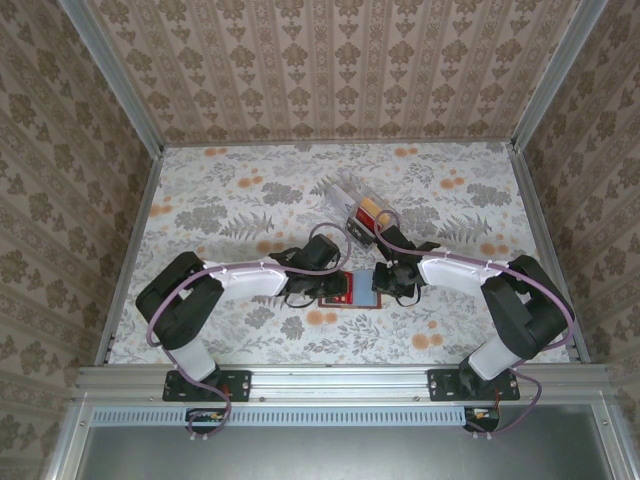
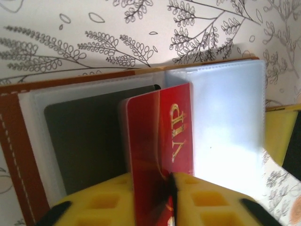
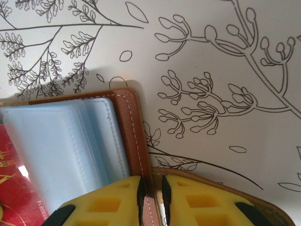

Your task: Put the credit cards into the card holder

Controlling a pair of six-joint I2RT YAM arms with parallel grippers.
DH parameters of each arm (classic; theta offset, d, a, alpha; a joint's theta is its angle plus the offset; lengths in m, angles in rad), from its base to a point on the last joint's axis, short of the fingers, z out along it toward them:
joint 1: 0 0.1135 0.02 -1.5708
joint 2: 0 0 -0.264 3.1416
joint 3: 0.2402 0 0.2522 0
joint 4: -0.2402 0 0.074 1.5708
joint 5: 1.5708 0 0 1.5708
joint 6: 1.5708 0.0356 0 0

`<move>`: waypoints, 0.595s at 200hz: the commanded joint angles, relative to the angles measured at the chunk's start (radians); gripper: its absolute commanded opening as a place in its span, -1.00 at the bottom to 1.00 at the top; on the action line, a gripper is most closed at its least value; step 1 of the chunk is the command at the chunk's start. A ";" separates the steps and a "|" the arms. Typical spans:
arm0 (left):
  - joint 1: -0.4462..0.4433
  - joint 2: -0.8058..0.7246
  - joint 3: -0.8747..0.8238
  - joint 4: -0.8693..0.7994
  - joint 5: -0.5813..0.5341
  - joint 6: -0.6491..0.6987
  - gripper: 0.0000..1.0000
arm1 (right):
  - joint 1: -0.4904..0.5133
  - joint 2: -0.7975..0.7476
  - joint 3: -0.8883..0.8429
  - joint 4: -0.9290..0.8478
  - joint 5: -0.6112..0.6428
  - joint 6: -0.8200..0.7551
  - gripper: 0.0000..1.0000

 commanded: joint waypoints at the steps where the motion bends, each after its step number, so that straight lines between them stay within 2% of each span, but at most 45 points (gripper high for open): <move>1: -0.008 -0.023 0.018 -0.033 -0.011 0.032 -0.72 | 0.004 0.048 -0.037 -0.012 -0.013 0.019 -0.56; 48: -0.005 -0.005 0.012 0.011 0.049 0.024 -0.78 | 0.004 0.053 -0.036 -0.007 -0.022 0.016 -0.58; 83: 0.017 -0.010 -0.042 0.131 0.128 -0.041 -0.81 | 0.004 0.053 -0.034 -0.010 -0.020 0.016 -0.58; 119: 0.041 -0.073 -0.069 0.139 0.132 -0.045 -0.82 | 0.004 0.043 -0.030 -0.018 -0.010 0.016 -0.52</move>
